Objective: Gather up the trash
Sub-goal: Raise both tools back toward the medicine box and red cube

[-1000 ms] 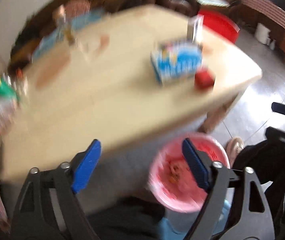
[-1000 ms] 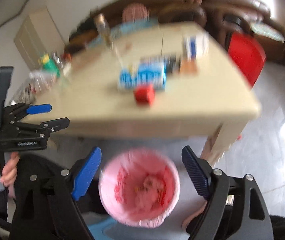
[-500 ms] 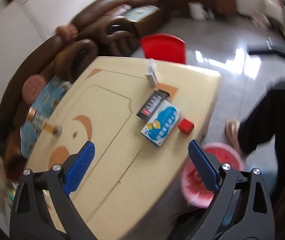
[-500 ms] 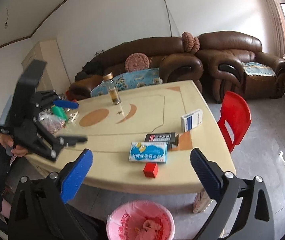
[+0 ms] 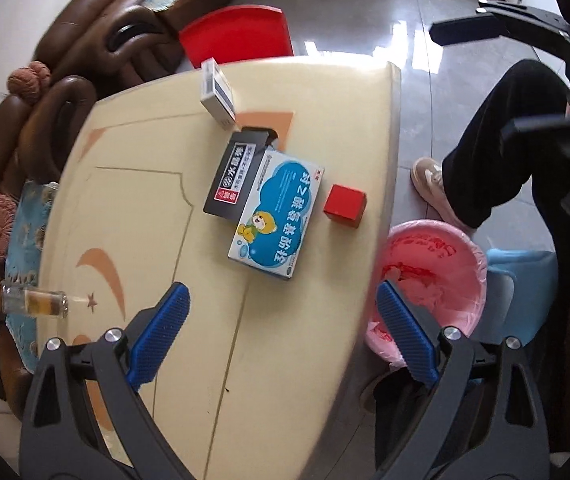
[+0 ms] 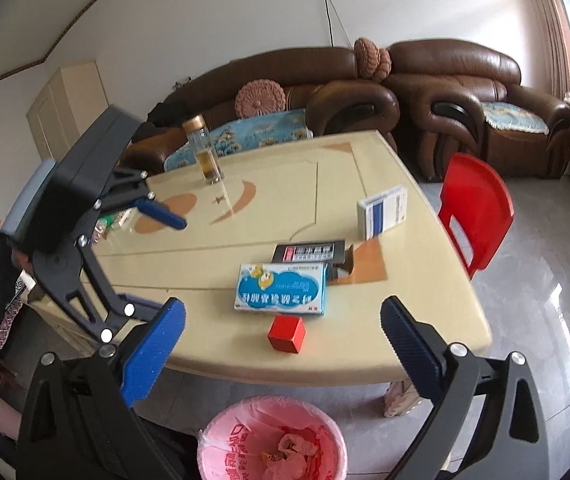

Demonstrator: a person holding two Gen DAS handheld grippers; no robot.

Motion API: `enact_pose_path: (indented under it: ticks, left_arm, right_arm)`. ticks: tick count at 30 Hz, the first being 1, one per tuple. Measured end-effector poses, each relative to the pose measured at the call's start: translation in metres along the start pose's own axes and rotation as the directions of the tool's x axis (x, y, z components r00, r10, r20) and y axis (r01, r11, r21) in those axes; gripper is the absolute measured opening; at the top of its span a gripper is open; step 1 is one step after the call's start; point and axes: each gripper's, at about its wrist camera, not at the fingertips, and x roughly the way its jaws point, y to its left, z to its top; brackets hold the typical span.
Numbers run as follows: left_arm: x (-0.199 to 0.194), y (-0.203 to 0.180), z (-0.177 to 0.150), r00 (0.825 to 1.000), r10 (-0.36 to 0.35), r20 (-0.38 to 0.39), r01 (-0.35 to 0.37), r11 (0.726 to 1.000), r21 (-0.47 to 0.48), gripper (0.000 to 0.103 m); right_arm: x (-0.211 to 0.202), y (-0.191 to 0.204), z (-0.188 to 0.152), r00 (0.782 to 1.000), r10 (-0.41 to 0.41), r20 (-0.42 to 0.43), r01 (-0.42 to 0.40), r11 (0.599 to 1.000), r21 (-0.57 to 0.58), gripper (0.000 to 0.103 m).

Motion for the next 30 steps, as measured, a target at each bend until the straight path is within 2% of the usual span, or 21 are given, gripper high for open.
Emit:
enact_pose_path:
  ticks: [3, 8, 15, 26, 30]
  left_arm:
    - [0.016, 0.006, 0.006, 1.0, -0.002, -0.017, 0.003, 1.0, 0.028, 0.092]
    - [0.039, 0.025, 0.014, 0.998, -0.049, -0.036, 0.049, 0.999, 0.002, 0.092]
    - [0.064, 0.024, 0.022, 0.994, -0.079, -0.078, 0.083, 0.996, 0.041, 0.092]
    - [0.095, 0.025, 0.026, 0.983, -0.11, -0.144, 0.121, 0.991, 0.063, 0.092]
    - [0.107, 0.021, 0.025, 0.979, -0.114, -0.167, 0.128, 0.989, 0.077, 0.092]
  right_arm:
    - [0.018, -0.001, -0.011, 1.0, 0.006, -0.024, -0.005, 1.0, 0.011, 0.096]
    - [0.044, -0.003, -0.028, 0.997, 0.011, -0.07, -0.01, 1.0, 0.017, 0.096]
    - [0.073, -0.008, -0.043, 0.991, 0.032, -0.127, -0.026, 0.999, 0.042, 0.096]
    - [0.096, -0.012, -0.054, 0.996, 0.01, -0.089, -0.005, 0.999, 0.049, 0.096]
    - [0.101, -0.008, -0.06, 0.999, -0.009, -0.044, 0.009, 1.0, 0.02, 0.096]
